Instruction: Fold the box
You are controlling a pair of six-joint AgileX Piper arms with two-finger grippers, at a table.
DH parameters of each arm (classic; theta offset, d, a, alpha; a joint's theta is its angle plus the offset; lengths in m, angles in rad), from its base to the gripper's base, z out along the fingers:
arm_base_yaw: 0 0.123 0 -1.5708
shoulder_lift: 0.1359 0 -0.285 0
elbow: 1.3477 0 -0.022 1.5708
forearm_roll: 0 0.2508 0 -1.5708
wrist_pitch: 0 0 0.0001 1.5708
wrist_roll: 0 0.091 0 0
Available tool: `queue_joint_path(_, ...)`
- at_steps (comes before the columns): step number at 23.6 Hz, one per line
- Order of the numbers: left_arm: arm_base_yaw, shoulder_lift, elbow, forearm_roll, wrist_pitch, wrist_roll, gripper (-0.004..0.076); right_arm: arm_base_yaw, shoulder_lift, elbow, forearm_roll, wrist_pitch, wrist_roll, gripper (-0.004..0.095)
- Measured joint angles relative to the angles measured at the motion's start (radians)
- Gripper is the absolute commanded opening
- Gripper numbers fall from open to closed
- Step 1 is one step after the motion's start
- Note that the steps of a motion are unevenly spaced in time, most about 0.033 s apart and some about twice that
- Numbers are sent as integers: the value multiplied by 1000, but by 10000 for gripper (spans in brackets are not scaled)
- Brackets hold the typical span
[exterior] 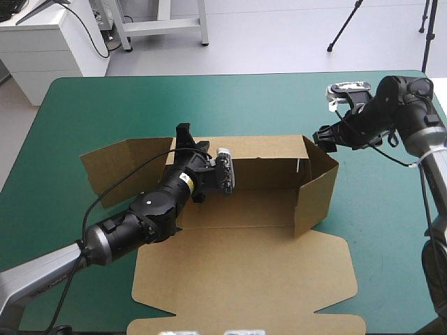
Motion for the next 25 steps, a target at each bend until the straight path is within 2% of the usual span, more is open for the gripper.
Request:
queue_joint_path(5,0,0,0,2,2,0,-10,0,-59,133,30,-49,-30,725)
queue_joint_path(12,0,0,1,2,7,-4,-10,0,-213,325,115,-234,-112,725)
queue_joint_path(17,0,0,1,3,7,-7,-10,0,-330,438,178,-313,-225,725)
queue_joint_path(25,0,0,1,6,11,-15,-10,0,-415,604,290,-428,-377,725)
